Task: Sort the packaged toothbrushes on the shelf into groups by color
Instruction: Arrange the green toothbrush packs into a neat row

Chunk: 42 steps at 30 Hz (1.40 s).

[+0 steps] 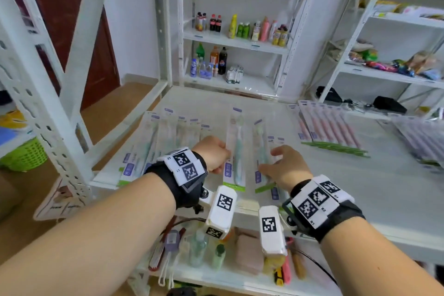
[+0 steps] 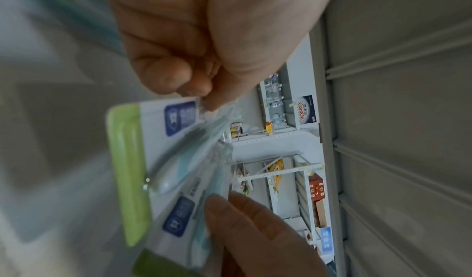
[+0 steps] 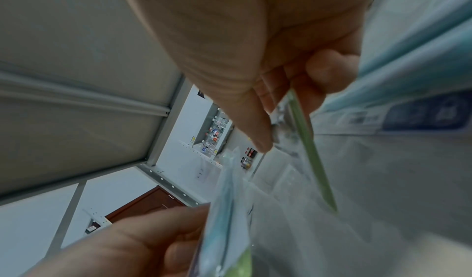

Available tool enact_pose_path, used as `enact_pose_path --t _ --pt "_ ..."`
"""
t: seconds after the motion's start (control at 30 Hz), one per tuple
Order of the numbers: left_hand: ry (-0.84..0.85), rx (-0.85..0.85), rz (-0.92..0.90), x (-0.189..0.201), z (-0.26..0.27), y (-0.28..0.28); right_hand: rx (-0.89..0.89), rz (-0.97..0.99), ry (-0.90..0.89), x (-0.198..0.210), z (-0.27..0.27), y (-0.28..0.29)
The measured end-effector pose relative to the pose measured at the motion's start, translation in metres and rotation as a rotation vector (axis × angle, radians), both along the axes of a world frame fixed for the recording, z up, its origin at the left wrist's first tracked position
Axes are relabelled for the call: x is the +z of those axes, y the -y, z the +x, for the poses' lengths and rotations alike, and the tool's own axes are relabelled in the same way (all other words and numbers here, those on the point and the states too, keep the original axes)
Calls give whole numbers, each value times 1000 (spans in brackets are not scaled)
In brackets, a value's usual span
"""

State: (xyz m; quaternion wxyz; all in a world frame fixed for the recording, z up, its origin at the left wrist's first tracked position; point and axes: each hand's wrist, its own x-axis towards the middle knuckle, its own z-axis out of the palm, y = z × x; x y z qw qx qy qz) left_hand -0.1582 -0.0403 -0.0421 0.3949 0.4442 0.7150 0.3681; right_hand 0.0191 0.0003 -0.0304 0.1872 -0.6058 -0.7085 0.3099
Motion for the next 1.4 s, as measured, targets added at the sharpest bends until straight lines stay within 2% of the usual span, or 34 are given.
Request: enact_pose_path --t 0.13,0.37,0.6,1.03,1.23,1.4 --pt "36 -62 -36 -7 20 -10 27 -8 53 -5 10 4" --pt "180 -74 -36 -23 34 -19 81 5 120 -6 18 7" --pt "224 -76 -22 -27 38 -17 127 15 309 -7 17 6" --pt "135 -74 -22 -30 40 -21 186 -18 418 -2 20 12" --pt "80 -95 3 -34 39 -23 191 -26 395 -4 25 10" --pt "32 -103 41 -36 42 -23 74 39 164 -10 42 2"
